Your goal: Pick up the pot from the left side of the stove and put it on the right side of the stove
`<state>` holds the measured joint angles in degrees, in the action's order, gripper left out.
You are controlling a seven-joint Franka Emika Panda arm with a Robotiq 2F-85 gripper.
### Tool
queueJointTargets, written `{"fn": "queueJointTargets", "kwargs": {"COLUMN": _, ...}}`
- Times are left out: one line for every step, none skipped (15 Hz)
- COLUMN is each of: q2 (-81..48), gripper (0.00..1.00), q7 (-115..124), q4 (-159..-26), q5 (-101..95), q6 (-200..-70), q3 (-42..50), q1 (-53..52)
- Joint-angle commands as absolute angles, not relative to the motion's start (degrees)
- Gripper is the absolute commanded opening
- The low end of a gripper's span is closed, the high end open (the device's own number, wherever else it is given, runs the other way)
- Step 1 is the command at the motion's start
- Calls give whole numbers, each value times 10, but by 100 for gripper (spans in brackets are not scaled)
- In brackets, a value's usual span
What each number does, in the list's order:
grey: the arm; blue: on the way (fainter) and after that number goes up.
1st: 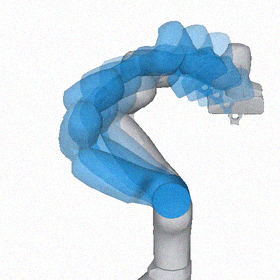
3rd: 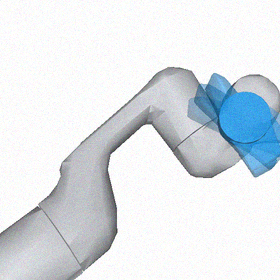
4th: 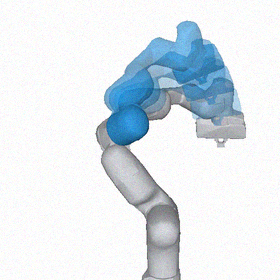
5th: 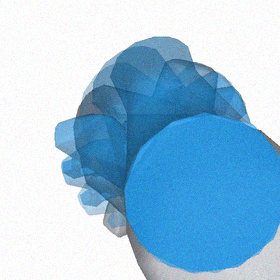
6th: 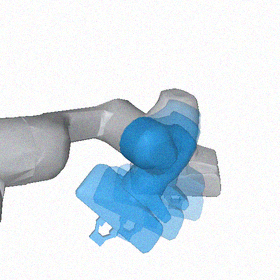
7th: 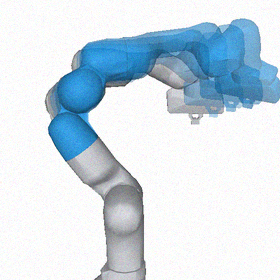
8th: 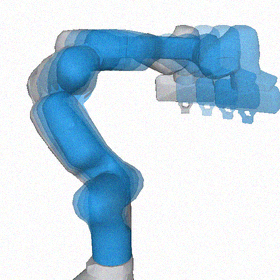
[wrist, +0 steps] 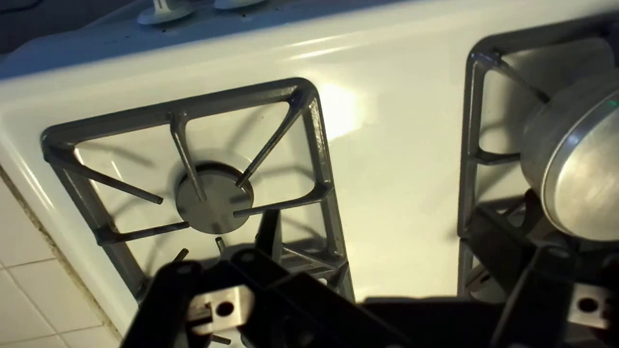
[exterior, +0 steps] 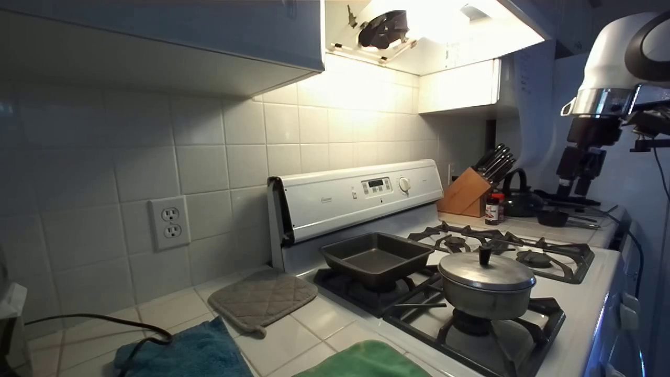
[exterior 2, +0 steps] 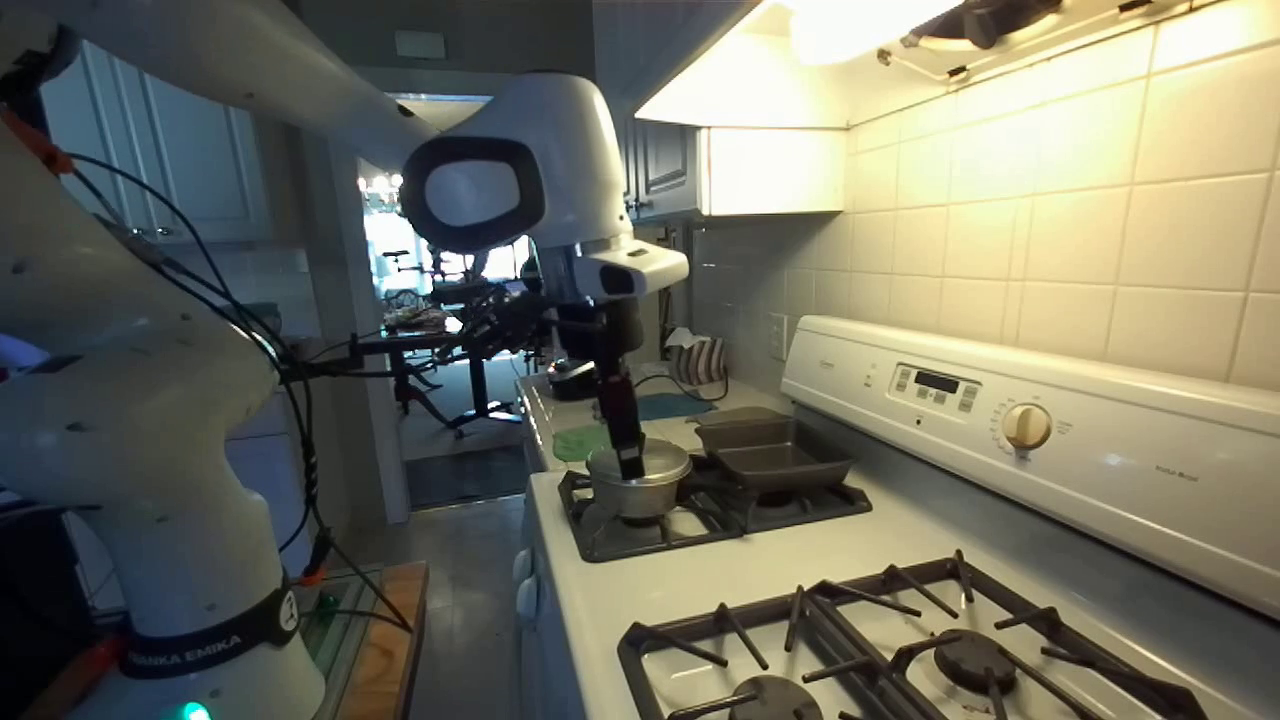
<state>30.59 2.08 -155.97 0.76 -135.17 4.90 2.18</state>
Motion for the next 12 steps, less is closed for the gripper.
{"fn": "queueJointTargets", "kwargs": {"q2": 220, "gripper": 100, "q7": 93, "q4": -1519, "q5": 52, "q6": -1401, "q3": 25, "q1": 23}}
{"fn": "queueJointTargets", "kwargs": {"q2": 201, "gripper": 100, "q7": 101, "q4": -1510, "q5": 59, "q6": -1411, "q3": 22, "q1": 20}}
{"fn": "queueJointTargets", "kwargs": {"q2": 181, "gripper": 100, "q7": 113, "q4": -1498, "q5": 60, "q6": -1418, "q3": 16, "q1": 21}}
{"fn": "queueJointTargets", "kwargs": {"q2": 164, "gripper": 100, "q7": 116, "q4": -1486, "q5": 64, "q6": -1419, "q3": 13, "q1": 18}}
{"fn": "queueJointTargets", "kwargs": {"q2": 145, "gripper": 100, "q7": 123, "q4": -1475, "q5": 63, "q6": -1422, "q3": 8, "q1": 17}}
{"fn": "queueJointTargets", "kwargs": {"q2": 124, "gripper": 100, "q7": 122, "q4": -1461, "q5": 66, "q6": -1422, "q3": 6, "q1": 13}}
{"fn": "queueJointTargets", "kwargs": {"q2": 106, "gripper": 100, "q7": 124, "q4": -1448, "q5": 66, "q6": -1420, "q3": 3, "q1": 11}}
{"fn": "queueJointTargets", "kwargs": {"q2": 85, "gripper": 100, "q7": 123, "q4": -1432, "q5": 70, "q6": -1419, "q3": 0, "q1": 7}}
{"fn": "queueJointTargets", "kwargs": {"q2": 65, "gripper": 100, "q7": 127, "q4": -1420, "q5": 73, "q6": -1424, "q3": -3, "q1": 4}}
{"fn": "queueJointTargets", "kwargs": {"q2": 47, "gripper": 100, "q7": 127, "q4": -1403, "q5": 82, "q6": -1418, "q3": -5, "q1": 0}}
{"fn": "queueJointTargets", "kwargs": {"q2": 30, "gripper": 100, "q7": 128, "q4": -1390, "q5": 93, "q6": -1415, "q3": -7, "q1": -3}}
{"fn": "queueJointTargets", "kwargs": {"q2": 14, "gripper": 100, "q7": 132, "q4": -1377, "q5": 101, "q6": -1416, "q3": -9, "q1": -6}}
